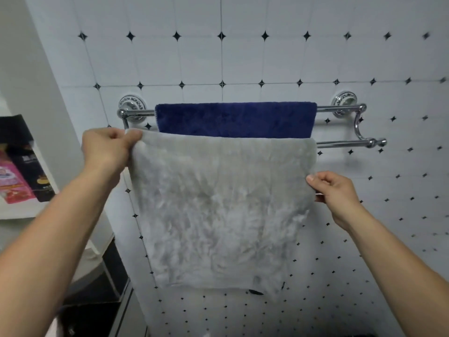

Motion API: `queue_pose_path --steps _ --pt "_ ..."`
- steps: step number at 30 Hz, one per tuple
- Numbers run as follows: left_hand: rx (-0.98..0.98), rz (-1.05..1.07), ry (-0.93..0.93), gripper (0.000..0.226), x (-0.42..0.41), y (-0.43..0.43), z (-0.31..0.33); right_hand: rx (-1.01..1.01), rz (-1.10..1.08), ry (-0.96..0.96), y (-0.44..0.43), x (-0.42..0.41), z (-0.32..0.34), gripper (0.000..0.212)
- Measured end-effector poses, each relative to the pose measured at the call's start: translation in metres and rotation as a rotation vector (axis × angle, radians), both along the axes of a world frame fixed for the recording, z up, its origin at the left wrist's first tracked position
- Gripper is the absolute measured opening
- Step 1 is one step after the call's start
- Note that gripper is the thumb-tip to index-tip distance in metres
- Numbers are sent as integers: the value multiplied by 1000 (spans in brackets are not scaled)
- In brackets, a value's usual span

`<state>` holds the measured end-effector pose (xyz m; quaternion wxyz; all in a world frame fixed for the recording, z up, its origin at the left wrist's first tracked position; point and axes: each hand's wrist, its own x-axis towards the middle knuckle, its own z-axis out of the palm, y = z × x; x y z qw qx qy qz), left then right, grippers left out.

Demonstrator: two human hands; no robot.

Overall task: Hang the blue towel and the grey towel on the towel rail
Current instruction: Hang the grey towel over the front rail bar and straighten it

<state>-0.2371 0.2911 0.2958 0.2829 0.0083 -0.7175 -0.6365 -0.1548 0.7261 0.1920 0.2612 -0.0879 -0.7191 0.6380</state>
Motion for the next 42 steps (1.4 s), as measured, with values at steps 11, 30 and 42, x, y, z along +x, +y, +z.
queue_pose_path --steps 11,30,42 --pt "125 102 113 34 21 23 -62 -4 87 -8 -15 -9 41 17" --pt "246 -262 -80 13 16 29 -64 184 -105 65 -13 -12 85 18" --pt "283 -346 -146 13 16 26 -62 550 -253 48 -6 -13 100 15"
